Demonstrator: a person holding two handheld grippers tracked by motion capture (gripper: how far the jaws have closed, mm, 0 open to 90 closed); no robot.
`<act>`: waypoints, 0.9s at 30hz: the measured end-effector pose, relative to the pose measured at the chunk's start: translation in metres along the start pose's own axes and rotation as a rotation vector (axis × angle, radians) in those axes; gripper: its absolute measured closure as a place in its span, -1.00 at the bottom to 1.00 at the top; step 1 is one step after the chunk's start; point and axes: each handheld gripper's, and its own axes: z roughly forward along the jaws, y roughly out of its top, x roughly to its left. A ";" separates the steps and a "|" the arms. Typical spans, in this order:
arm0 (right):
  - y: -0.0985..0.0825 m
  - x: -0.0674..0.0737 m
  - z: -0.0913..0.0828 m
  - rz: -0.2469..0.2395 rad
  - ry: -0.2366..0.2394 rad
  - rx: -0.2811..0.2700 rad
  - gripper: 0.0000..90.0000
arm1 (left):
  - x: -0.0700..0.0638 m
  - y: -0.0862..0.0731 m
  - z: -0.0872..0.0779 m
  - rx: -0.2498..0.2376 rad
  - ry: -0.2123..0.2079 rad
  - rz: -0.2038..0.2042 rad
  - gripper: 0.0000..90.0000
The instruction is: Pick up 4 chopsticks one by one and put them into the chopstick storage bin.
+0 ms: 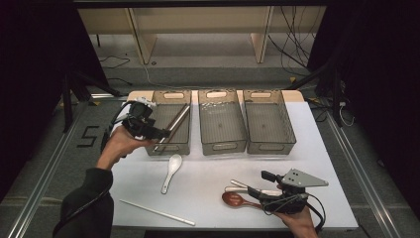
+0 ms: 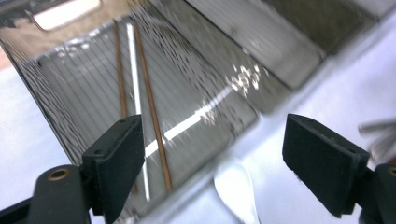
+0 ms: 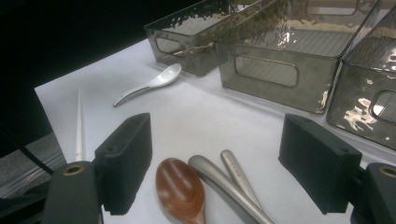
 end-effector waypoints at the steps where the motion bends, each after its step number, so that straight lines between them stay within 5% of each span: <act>1: 0.000 0.000 0.000 -0.002 0.000 0.000 -0.42 | -0.002 -0.004 -0.002 0.009 -0.005 0.008 -0.55; 13: 0.000 0.001 0.001 -0.002 0.003 0.002 -0.42 | -0.023 -0.052 -0.007 0.074 -0.063 0.079 -0.59; 27: 0.000 0.001 0.001 0.000 0.001 0.005 -0.42 | -0.046 -0.085 -0.002 0.149 -0.132 0.173 -0.62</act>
